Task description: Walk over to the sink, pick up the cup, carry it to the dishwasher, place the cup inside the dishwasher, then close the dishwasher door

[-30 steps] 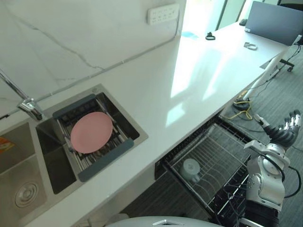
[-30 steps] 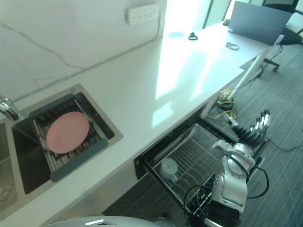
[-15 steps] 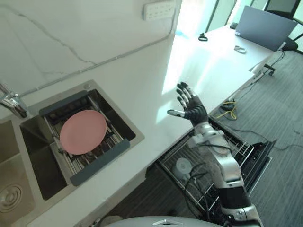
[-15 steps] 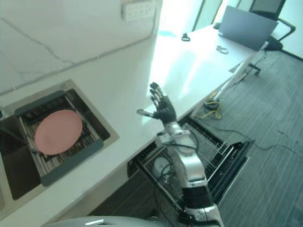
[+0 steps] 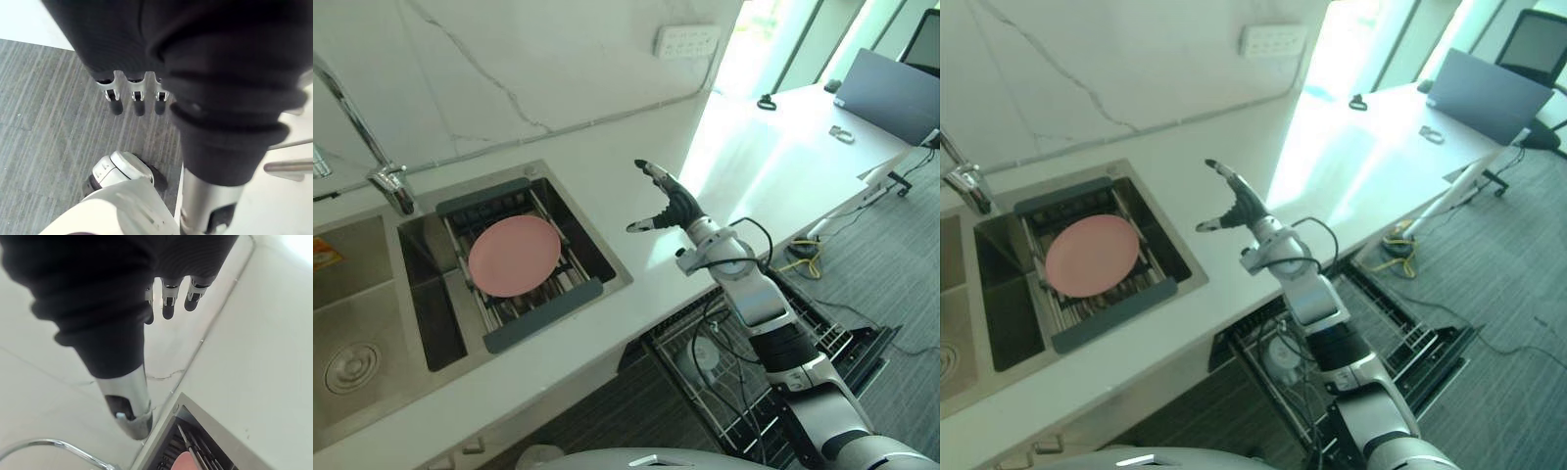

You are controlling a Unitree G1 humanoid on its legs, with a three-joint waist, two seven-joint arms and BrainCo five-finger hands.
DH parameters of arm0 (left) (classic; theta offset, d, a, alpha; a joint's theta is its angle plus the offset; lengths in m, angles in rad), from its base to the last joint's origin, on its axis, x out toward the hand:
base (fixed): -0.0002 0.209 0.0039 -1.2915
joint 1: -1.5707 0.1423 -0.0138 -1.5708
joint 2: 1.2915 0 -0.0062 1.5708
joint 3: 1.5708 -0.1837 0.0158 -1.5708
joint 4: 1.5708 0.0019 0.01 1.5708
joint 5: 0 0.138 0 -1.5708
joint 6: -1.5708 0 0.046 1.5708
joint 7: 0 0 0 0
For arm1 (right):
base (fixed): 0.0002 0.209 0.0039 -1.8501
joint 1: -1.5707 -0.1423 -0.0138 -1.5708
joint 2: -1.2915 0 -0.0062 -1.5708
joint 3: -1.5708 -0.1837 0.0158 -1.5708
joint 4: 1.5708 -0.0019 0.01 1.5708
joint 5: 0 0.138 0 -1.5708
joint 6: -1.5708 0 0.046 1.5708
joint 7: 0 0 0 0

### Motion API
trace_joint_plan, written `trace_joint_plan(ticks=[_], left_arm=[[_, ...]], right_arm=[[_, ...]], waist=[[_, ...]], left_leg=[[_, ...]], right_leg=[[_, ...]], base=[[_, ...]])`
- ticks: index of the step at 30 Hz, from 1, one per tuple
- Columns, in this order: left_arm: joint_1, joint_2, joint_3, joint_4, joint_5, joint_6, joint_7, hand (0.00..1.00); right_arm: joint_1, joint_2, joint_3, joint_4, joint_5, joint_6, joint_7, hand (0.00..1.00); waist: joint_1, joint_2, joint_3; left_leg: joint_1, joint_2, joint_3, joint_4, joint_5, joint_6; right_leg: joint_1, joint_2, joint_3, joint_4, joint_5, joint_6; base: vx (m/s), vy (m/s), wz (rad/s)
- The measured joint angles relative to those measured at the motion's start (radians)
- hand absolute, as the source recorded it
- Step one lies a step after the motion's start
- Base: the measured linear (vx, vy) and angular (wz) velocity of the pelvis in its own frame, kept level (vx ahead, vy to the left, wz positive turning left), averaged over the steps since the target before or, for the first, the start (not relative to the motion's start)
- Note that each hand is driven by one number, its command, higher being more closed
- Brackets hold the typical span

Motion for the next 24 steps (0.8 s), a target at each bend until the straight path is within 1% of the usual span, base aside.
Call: trace_joint_plan(ticks=[2, 6, 7, 11, 13, 14, 15, 16, 17, 19, 20, 21, 22, 23, 24], left_arm=[[0.000, 0.003, 0.000, 0.000, 0.000, 0.010, -0.002, 0.00], [0.001, 0.011, 0.010, 0.000, 0.000, 0.030, -0.014, 0.00], [0.002, 0.019, 0.026, -0.002, 0.019, 0.026, -0.036, 0.00], [0.001, 0.019, 0.026, -0.001, 0.019, 0.026, -0.036, 0.00], [0.000, 0.020, 0.027, -0.001, 0.019, 0.026, -0.039, 0.00], [-0.001, 0.020, 0.026, 0.001, 0.017, 0.026, -0.054, 0.00], [-0.001, 0.020, 0.024, 0.002, 0.016, 0.026, -0.062, 0.00], [-0.001, 0.024, 0.005, 0.008, 0.010, 0.026, -0.073, 0.00], [-0.001, 0.033, -0.013, 0.012, 0.002, 0.025, -0.078, 0.00], [-0.021, 0.047, -0.037, 0.028, -0.006, 0.025, -0.115, 0.00], [-0.030, 0.053, -0.045, 0.035, -0.008, 0.024, -0.127, 0.00], [-0.044, 0.058, -0.049, 0.046, -0.022, 0.023, -0.155, 0.00], [-0.055, 0.057, -0.053, 0.052, -0.035, 0.016, -0.173, 0.00], [-0.058, 0.056, -0.061, 0.053, -0.048, 0.012, -0.183, 0.00], [-0.059, 0.055, -0.089, 0.057, -0.082, -0.002, -0.197, 0.00]], right_arm=[[-0.002, -0.002, 0.016, 0.000, -0.011, 0.000, 0.013, 0.00], [-0.003, -0.003, 0.088, -0.001, -0.050, 0.000, 0.035, 0.00], [0.005, -0.003, 0.153, -0.006, -0.089, -0.001, 0.058, 0.00], [0.013, -0.003, 0.151, -0.009, -0.089, -0.001, 0.058, 0.00], [0.067, -0.001, 0.139, -0.046, -0.085, -0.003, 0.057, 0.00], [0.162, 0.015, 0.096, -0.094, -0.027, -0.030, 0.054, 0.00], [0.196, 0.025, 0.071, -0.103, 0.007, -0.041, 0.049, 0.00], [0.263, 0.048, 0.012, -0.114, 0.080, -0.051, 0.022, 0.00], [0.293, 0.057, -0.018, -0.114, 0.117, -0.054, 0.004, 0.00], [0.374, 0.085, -0.145, -0.115, 0.269, -0.061, -0.077, 0.00], [0.391, 0.091, -0.177, -0.117, 0.306, -0.068, -0.099, 0.00], [0.417, 0.103, -0.238, -0.123, 0.375, -0.081, -0.141, 0.00], [0.438, 0.114, -0.296, -0.127, 0.446, -0.102, -0.183, 0.00], [0.446, 0.120, -0.321, -0.128, 0.481, -0.112, -0.207, 0.00], [0.450, 0.121, -0.344, -0.128, 0.549, -0.119, -0.257, 0.00]], waist=[[-0.002, -0.003, -0.003], [-0.006, -0.011, -0.007], [0.001, -0.042, -0.028], [-0.002, -0.042, -0.029], [0.002, -0.045, -0.033], [-0.007, -0.046, -0.034], [-0.019, -0.045, -0.034], [-0.044, -0.042, -0.032], [-0.054, -0.041, -0.032], [-0.088, -0.031, -0.025], [-0.095, -0.025, -0.020], [-0.109, -0.021, -0.015], [-0.122, 0.003, 0.001], [-0.127, 0.010, 0.006], [-0.134, 0.015, 0.009]], left_leg=[[0.004, 0.000, -0.002, -0.018, 0.013, -0.002], [0.013, 0.004, 0.003, -0.042, 0.036, -0.004], [0.019, 0.003, 0.009, -0.042, 0.035, -0.005], [0.021, 0.004, 0.012, -0.041, 0.035, -0.006], [0.025, 0.005, 0.027, -0.034, 0.033, -0.007], [0.011, 0.006, 0.043, -0.023, 0.025, -0.006], [0.006, 0.006, 0.044, -0.017, 0.020, -0.005], [0.005, 0.005, 0.042, -0.015, 0.020, -0.005], [0.005, 0.005, 0.043, -0.013, 0.020, -0.004], [-0.010, 0.013, 0.040, 0.031, -0.002, -0.005], [-0.024, 0.016, 0.035, 0.058, -0.017, -0.006], [-0.056, 0.028, 0.015, 0.128, -0.050, -0.010], [-0.087, 0.041, -0.010, 0.195, -0.078, -0.014], [-0.097, 0.046, -0.023, 0.216, -0.085, -0.016], [-0.110, 0.052, -0.048, 0.230, -0.086, -0.020]], right_leg=[[-0.007, 0.000, 0.001, 0.007, -0.001, -0.002], [-0.022, 0.002, 0.007, 0.023, -0.004, -0.006], [-0.022, 0.001, 0.015, 0.026, -0.004, -0.006], [-0.024, 0.003, 0.017, 0.026, -0.004, -0.006], [-0.037, 0.004, 0.036, 0.032, -0.004, -0.006], [-0.054, 0.005, 0.069, 0.039, -0.004, -0.006], [-0.058, 0.004, 0.079, 0.041, -0.004, -0.006], [-0.060, 0.004, 0.097, 0.042, -0.004, -0.006], [-0.060, 0.004, 0.099, 0.045, -0.004, -0.006], [-0.062, 0.003, 0.157, 0.060, -0.018, -0.001], [-0.063, 0.003, 0.174, 0.066, -0.028, 0.004], [-0.063, 0.008, 0.188, 0.089, -0.048, 0.008], [-0.064, 0.017, 0.203, 0.120, -0.075, 0.007], [-0.065, 0.022, 0.202, 0.137, -0.090, 0.006], [-0.067, 0.031, 0.202, 0.168, -0.127, 0.005]], base=[[-0.08, -0.009, 0.01], [-0.05, -0.010, -0.04], [0.00, 0.000, 0.00], [0.00, 0.000, -0.02], [-0.01, 0.004, -0.24], [-0.03, 0.008, -0.33], [-0.03, 0.011, -0.27], [-0.02, 0.004, -0.04], [0.00, 0.000, 0.00], [-0.02, 0.002, 0.01], [-0.06, 0.000, 0.13], [-0.07, -0.013, 0.30], [-0.07, -0.025, 0.37], [-0.07, -0.074, 0.50], [-0.07, -0.110, 0.68]])
